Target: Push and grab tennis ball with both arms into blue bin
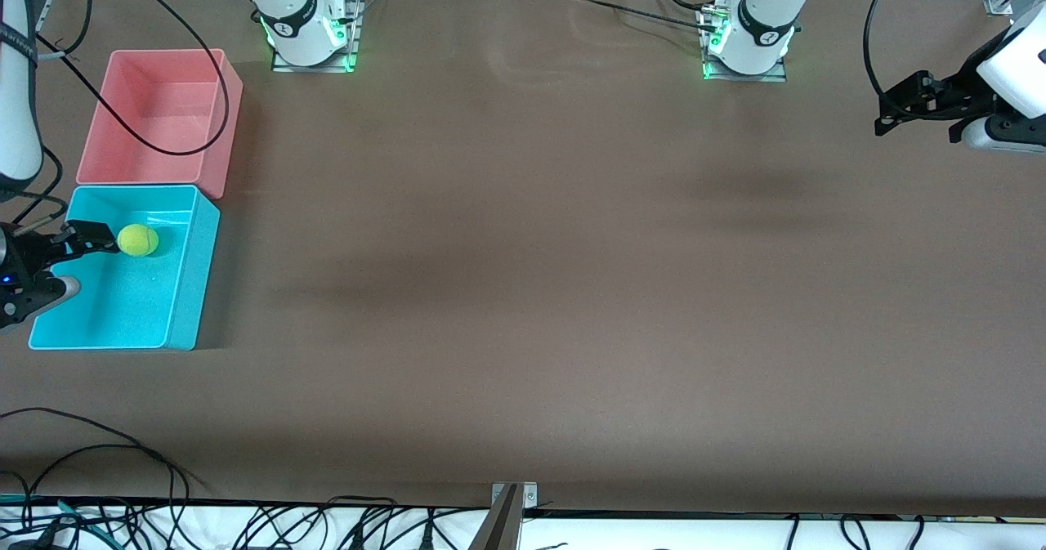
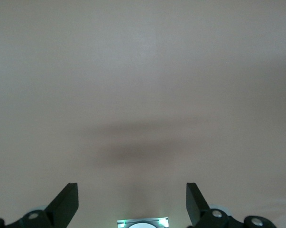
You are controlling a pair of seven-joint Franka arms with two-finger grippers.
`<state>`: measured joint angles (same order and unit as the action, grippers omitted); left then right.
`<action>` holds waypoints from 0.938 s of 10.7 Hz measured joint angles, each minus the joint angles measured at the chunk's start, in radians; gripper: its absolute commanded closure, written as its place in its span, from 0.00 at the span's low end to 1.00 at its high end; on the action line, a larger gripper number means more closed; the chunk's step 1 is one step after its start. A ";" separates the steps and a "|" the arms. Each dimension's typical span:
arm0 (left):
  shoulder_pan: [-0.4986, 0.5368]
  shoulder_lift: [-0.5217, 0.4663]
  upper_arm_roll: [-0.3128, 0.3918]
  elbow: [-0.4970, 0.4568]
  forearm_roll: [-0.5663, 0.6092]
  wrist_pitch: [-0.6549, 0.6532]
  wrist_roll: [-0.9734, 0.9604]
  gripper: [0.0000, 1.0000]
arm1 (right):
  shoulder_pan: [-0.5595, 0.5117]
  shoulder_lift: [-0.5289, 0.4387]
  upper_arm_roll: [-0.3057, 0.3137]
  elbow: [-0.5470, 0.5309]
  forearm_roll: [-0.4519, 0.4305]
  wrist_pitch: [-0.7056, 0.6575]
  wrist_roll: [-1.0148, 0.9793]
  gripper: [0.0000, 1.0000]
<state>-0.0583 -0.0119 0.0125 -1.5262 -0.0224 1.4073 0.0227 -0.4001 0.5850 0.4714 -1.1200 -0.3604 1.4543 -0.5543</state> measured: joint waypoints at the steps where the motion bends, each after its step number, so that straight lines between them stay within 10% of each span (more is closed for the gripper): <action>1: 0.000 0.000 0.000 0.000 0.000 0.000 0.000 0.00 | 0.002 -0.011 0.014 0.000 0.000 -0.001 0.000 0.00; 10: 0.000 0.002 0.000 0.001 0.000 0.000 0.000 0.00 | 0.039 -0.255 0.019 -0.044 0.143 -0.016 0.117 0.00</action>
<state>-0.0579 -0.0100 0.0125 -1.5254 -0.0225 1.4068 0.0226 -0.3608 0.3303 0.4908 -1.1642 -0.2172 1.4379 -0.4369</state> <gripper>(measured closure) 0.000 0.000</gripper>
